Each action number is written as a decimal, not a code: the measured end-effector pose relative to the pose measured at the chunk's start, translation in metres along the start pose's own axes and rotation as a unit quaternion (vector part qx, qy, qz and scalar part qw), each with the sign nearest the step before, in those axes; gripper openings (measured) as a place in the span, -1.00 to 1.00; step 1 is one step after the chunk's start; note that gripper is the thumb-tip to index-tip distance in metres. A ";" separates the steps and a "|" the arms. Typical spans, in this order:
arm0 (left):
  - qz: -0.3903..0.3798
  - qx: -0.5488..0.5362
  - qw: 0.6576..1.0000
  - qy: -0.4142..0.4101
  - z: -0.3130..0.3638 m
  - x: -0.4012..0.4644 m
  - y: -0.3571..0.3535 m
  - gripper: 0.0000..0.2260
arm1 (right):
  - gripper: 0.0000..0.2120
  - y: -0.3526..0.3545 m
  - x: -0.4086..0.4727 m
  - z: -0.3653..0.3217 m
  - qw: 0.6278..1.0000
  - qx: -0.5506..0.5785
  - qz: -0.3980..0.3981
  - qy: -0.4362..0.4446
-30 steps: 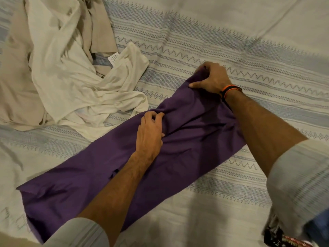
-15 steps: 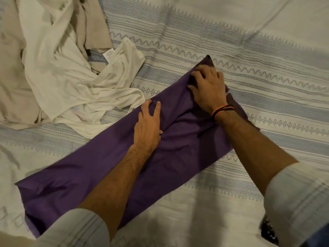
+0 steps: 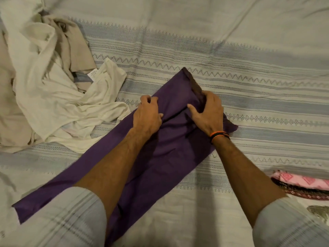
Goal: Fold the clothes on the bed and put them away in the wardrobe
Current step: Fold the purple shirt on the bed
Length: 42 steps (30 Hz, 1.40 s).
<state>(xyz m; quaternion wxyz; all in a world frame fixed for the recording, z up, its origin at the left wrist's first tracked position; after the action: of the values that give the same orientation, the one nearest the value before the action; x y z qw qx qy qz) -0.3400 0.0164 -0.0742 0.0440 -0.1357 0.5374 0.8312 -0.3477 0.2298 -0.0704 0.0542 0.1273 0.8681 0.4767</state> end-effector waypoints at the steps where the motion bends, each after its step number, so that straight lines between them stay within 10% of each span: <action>1: 0.002 0.004 1.000 -0.008 0.007 0.008 0.000 -0.49 | -0.38 0.006 -0.004 0.009 1.000 -0.018 -0.004 -0.010; 18: 0.012 -0.013 1.000 0.009 0.082 0.094 -0.036 -0.25 | -0.41 0.023 -0.028 0.108 0.974 -0.007 -0.110 -0.197; 27: 0.011 -0.143 0.990 -0.004 0.090 0.079 -0.005 -0.88 | -0.83 0.041 -0.055 0.086 0.976 0.098 -0.065 -0.185; 36: -0.026 -0.267 0.961 -0.069 0.046 0.000 0.063 -0.75 | -0.86 0.047 -0.134 0.006 0.976 0.165 -0.068 -0.124; 42: -0.040 -0.134 0.987 -0.083 -0.054 -0.067 0.075 -0.62 | -0.61 0.000 -0.229 -0.051 0.976 0.101 -0.185 -0.063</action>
<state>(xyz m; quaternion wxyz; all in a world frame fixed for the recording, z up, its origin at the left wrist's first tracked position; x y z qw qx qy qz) -0.2828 -0.0584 -0.0110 0.1032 -0.0926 0.4094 0.9018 -0.1385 0.1259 -0.0487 0.1829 -0.0010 0.9150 0.3596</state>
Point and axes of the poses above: each hand's wrist, its own x-axis towards the middle knuckle, its own y-axis out of the back of the hand, z = x × y, the point moved 8 cm from there along x, towards the middle knuckle, and after that the axes turned 12 degrees about z, right-handed, at the moved point
